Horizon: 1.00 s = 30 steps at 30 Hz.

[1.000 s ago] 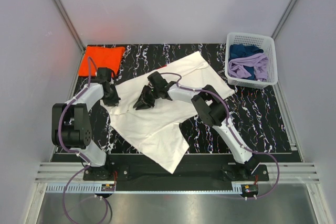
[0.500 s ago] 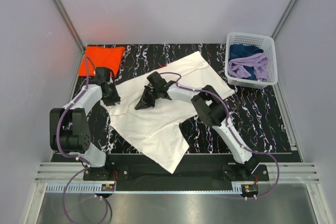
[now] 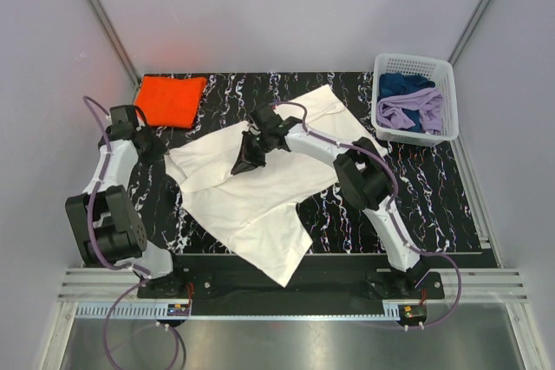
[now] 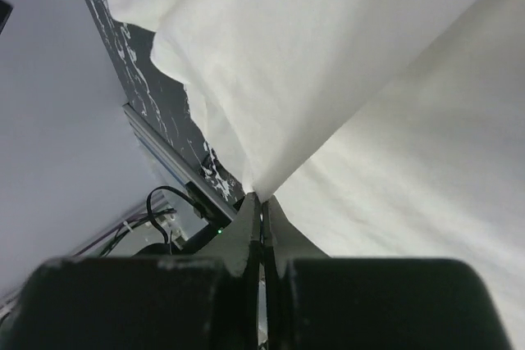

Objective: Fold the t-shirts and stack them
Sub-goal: Fold the tshirt

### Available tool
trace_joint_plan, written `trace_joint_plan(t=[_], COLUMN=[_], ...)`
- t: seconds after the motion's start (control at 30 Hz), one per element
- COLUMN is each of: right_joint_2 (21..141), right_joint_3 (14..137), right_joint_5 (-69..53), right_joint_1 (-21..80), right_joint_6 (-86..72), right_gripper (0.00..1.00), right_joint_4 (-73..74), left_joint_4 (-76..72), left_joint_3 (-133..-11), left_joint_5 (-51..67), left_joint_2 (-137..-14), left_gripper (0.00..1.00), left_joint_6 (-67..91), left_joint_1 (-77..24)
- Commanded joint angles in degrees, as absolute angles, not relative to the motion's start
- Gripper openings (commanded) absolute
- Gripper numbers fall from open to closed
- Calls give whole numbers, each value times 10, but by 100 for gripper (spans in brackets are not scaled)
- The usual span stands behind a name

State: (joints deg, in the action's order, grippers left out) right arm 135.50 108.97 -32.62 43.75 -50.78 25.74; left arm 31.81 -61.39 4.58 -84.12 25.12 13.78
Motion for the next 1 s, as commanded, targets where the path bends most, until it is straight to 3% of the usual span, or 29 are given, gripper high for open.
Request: trace_joint_plan(t=[0.0, 0.2, 0.37, 0.6, 0.97], right_joint_2=[1294, 1259, 1224, 1192, 1276], right_joint_3=[1097, 1070, 1033, 962, 1005], right_joint_5=[-338, -343, -385, -404, -436], right_joint_1=[428, 408, 387, 369, 367], right_joint_6=[-447, -420, -405, -379, -355], right_gripper=[0, 0, 0, 0, 4], right_joint_4=[304, 338, 351, 360, 363], left_joint_4=[283, 270, 294, 288, 285], left_joint_3=[-634, -634, -643, -631, -627], left_joint_5=[105, 107, 75, 56, 75], left_joint_2=[-881, -932, -985, -963, -919], left_gripper=[34, 25, 26, 25, 26], left_joint_6=[276, 284, 297, 283, 279], left_joint_1=[167, 187, 191, 192, 192])
